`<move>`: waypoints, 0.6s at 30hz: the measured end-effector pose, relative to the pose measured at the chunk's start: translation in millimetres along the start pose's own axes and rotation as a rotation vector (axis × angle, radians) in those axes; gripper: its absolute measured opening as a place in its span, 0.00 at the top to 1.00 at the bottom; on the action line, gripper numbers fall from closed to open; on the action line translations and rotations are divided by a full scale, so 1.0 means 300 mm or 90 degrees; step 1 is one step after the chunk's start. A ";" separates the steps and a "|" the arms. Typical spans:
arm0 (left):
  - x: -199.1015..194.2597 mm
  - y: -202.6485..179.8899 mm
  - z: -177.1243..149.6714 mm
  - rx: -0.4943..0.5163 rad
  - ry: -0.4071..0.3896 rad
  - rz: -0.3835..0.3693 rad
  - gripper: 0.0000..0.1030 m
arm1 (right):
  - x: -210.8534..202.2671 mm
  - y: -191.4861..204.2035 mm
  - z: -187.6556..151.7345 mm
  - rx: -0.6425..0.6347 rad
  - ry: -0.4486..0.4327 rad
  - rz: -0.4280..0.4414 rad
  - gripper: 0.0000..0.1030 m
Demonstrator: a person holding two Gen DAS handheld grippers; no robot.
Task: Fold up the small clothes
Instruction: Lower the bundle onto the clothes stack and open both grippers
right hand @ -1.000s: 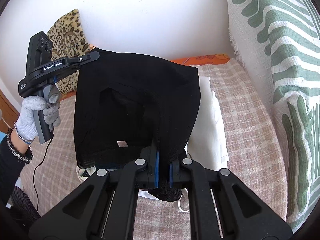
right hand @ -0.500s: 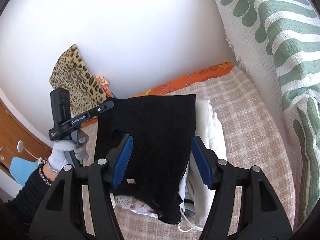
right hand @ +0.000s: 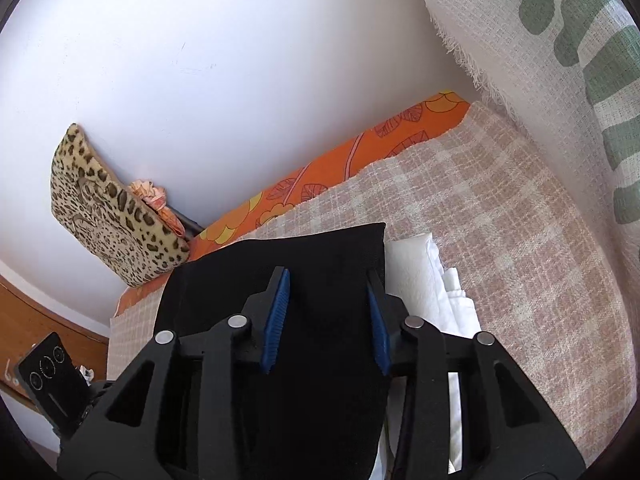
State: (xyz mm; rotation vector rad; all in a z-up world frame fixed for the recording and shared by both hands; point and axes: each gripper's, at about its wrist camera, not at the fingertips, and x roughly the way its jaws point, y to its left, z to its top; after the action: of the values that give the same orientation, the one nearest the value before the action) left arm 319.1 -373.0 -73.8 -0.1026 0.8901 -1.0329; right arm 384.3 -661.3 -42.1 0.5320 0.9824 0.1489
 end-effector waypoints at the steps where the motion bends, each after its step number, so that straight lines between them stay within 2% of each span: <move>1: 0.020 -0.003 -0.017 0.004 0.015 -0.003 0.84 | 0.000 0.023 -0.003 -0.022 0.004 -0.011 0.82; 2: 0.040 -0.003 -0.030 0.007 0.027 -0.004 0.84 | -0.001 0.048 -0.005 -0.051 0.004 -0.033 0.91; 4: 0.073 -0.003 -0.060 0.005 0.050 -0.008 0.84 | -0.003 0.092 -0.002 -0.113 -0.012 -0.114 0.94; 6: 0.096 -0.013 -0.081 0.025 0.057 0.013 0.84 | -0.014 0.104 0.022 -0.138 -0.032 -0.173 0.95; 12: 0.081 -0.051 -0.078 0.059 0.044 0.059 0.84 | -0.046 0.108 0.039 -0.143 -0.020 -0.175 0.94; 15: 0.055 -0.082 -0.074 0.079 0.028 0.095 0.84 | -0.115 0.125 -0.011 -0.160 -0.053 -0.201 0.76; 16: 0.046 -0.094 -0.075 0.087 0.023 0.108 0.84 | -0.144 0.132 -0.039 -0.166 -0.066 -0.195 0.72; 18: 0.027 -0.120 -0.076 0.106 0.012 0.133 0.79 | -0.200 0.148 -0.108 -0.185 -0.084 -0.200 0.71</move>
State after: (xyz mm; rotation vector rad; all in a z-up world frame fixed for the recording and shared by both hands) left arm 279.8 -391.5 -76.8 0.1386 0.8100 -0.9094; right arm 329.5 -632.5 10.7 0.1162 0.8844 -0.0264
